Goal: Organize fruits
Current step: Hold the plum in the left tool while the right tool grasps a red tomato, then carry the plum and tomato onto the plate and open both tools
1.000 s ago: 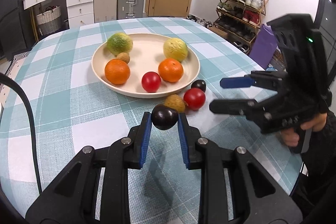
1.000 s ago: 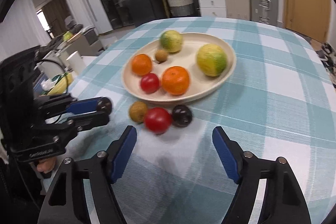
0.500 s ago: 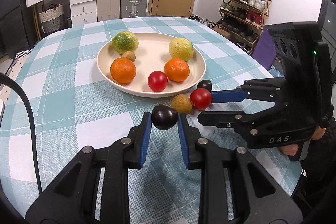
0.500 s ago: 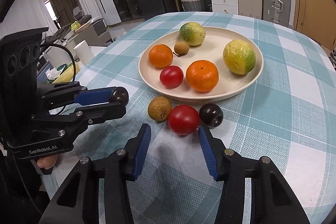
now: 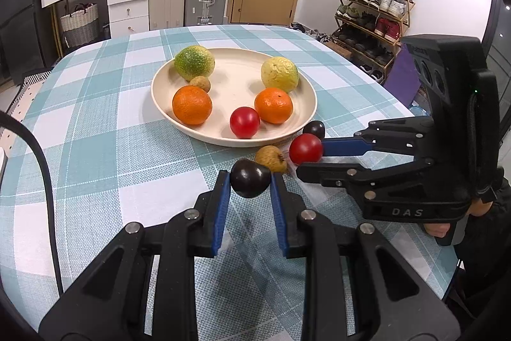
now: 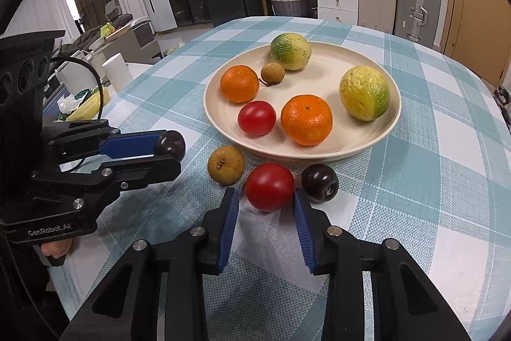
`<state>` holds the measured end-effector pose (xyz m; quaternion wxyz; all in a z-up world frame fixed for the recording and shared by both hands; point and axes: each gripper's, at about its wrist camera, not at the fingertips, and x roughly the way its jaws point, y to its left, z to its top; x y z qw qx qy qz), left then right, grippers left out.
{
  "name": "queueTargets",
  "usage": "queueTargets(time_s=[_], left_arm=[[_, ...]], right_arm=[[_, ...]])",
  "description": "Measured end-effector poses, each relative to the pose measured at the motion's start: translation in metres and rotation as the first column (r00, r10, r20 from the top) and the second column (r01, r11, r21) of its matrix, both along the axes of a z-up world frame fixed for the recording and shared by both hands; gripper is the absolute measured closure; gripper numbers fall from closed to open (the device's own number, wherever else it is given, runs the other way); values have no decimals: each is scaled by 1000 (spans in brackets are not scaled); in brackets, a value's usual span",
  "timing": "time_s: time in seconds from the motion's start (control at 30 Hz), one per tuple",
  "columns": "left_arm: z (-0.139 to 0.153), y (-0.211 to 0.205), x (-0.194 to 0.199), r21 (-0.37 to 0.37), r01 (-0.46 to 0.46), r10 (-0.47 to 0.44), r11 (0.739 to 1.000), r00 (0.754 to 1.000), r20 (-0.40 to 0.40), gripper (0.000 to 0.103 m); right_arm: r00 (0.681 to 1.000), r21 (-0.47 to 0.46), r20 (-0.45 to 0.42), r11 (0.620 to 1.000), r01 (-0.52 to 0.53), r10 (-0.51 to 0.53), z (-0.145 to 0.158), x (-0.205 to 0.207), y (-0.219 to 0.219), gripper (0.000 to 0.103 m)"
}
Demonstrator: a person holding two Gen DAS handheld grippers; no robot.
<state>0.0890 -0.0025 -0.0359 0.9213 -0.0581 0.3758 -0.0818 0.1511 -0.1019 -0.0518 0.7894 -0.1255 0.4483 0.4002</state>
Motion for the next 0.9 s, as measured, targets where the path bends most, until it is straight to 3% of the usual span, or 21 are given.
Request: queueTargets(time_s=[0.9], left_arm=[[-1,1,1,-8,-5,5,1000,1000,0,80]], right_arm=[[999,17,16,999,-42,41,3,-10,-6,74]])
